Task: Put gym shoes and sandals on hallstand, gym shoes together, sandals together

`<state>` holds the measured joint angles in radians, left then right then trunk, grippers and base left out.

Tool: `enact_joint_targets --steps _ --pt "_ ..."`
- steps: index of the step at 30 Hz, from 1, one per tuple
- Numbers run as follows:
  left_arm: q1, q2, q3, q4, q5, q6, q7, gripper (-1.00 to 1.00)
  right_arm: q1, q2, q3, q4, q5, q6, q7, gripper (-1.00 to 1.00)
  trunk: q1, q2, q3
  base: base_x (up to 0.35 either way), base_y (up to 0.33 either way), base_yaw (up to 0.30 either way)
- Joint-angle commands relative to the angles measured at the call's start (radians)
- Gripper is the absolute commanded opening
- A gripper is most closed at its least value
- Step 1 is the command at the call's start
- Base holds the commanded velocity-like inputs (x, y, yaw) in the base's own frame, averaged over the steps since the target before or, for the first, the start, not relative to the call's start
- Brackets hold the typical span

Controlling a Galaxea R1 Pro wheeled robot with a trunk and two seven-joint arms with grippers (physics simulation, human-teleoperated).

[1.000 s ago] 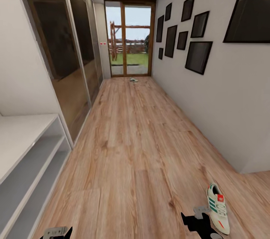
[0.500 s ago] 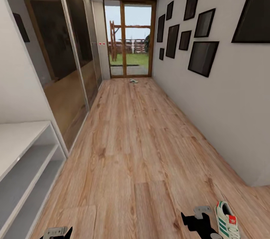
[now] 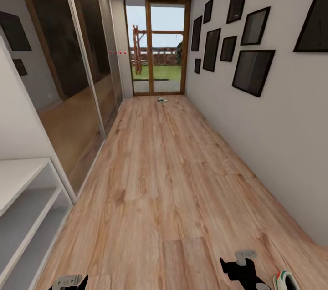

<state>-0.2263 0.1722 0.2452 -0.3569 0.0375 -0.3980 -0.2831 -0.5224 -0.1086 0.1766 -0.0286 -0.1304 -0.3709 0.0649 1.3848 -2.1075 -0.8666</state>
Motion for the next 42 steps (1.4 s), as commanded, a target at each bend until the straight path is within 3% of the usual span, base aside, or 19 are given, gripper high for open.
enact_joint_targets --steps 1,42 --pt "-0.001 0.0 0.006 0.001 0.004 -0.001 -0.01 1.0 -0.001 0.0 0.006 0.001 -0.011 -0.003 0.006 1.0 0.0 0.0 -0.001 0.34 0.0 0.0" --pt "-0.001 -0.001 0.006 0.001 0.002 -0.001 -0.01 1.0 -0.001 0.0 0.006 0.002 -0.009 -0.003 0.006 1.0 0.0 0.0 -0.001 0.34 0.0 0.0"
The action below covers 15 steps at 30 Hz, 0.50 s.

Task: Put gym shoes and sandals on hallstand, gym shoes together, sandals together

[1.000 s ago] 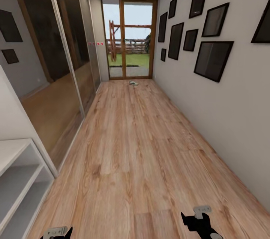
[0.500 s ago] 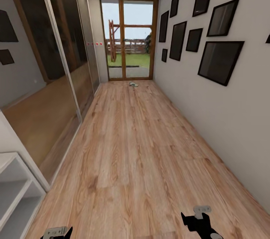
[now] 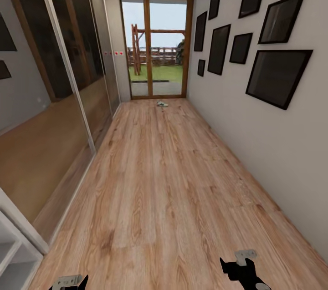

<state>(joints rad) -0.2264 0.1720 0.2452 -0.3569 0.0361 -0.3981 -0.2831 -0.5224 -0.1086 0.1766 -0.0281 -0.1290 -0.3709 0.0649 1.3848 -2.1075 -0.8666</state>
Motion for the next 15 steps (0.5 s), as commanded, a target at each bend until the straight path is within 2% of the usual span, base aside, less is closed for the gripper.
enact_joint_targets --steps 1,15 --pt "-0.001 0.0 0.006 0.001 0.004 -0.001 -0.01 1.0 -0.001 0.0 0.006 0.001 -0.011 -0.003 0.006 1.0 0.0 0.0 -0.001 0.34 0.0 0.0" --pt "-0.001 0.0 0.006 0.001 0.005 0.001 -0.01 1.0 -0.001 0.0 0.006 0.002 -0.011 -0.003 0.006 1.0 0.0 0.0 -0.001 0.34 0.0 0.0"
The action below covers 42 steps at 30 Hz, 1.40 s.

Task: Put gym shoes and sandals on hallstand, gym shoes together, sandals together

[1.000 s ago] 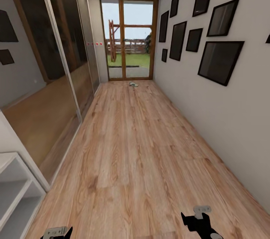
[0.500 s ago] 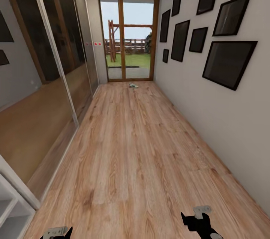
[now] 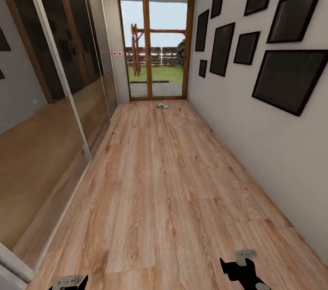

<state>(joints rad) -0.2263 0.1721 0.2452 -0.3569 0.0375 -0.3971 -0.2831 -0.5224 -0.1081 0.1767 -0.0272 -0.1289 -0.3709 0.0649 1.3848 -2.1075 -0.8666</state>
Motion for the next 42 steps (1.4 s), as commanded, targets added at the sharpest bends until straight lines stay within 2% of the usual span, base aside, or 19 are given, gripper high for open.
enact_joint_targets --steps 1,42 --pt "-0.001 0.0 0.006 0.001 0.004 0.0 -0.01 1.0 -0.001 0.0 0.006 0.001 -0.011 -0.003 0.006 1.0 0.0 0.0 -0.001 0.34 0.0 0.0" --pt "-0.001 -0.001 0.006 0.001 0.004 -0.001 -0.01 1.0 -0.001 0.001 0.006 0.001 -0.011 -0.003 0.006 1.0 0.0 0.0 -0.001 0.34 0.0 0.0"
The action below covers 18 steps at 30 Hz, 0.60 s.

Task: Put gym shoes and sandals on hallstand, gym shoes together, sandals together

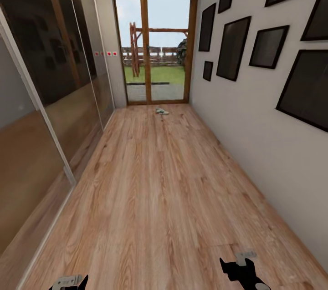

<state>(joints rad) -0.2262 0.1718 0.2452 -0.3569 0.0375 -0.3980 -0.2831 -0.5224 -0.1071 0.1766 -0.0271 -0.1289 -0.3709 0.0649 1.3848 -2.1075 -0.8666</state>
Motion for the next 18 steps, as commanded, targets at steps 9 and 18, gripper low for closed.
enact_joint_targets --steps 9,18 --pt "-0.001 0.0 0.006 0.001 0.004 -0.001 -0.01 1.0 -0.001 0.0 0.006 0.001 -0.011 -0.004 0.006 1.0 0.0 0.0 -0.001 0.34 0.0 0.0" --pt "-0.001 0.0 0.006 0.001 0.004 -0.001 -0.01 1.0 0.0 -0.003 0.006 0.001 -0.011 -0.005 0.006 1.0 0.0 0.0 -0.001 0.34 0.0 0.0"
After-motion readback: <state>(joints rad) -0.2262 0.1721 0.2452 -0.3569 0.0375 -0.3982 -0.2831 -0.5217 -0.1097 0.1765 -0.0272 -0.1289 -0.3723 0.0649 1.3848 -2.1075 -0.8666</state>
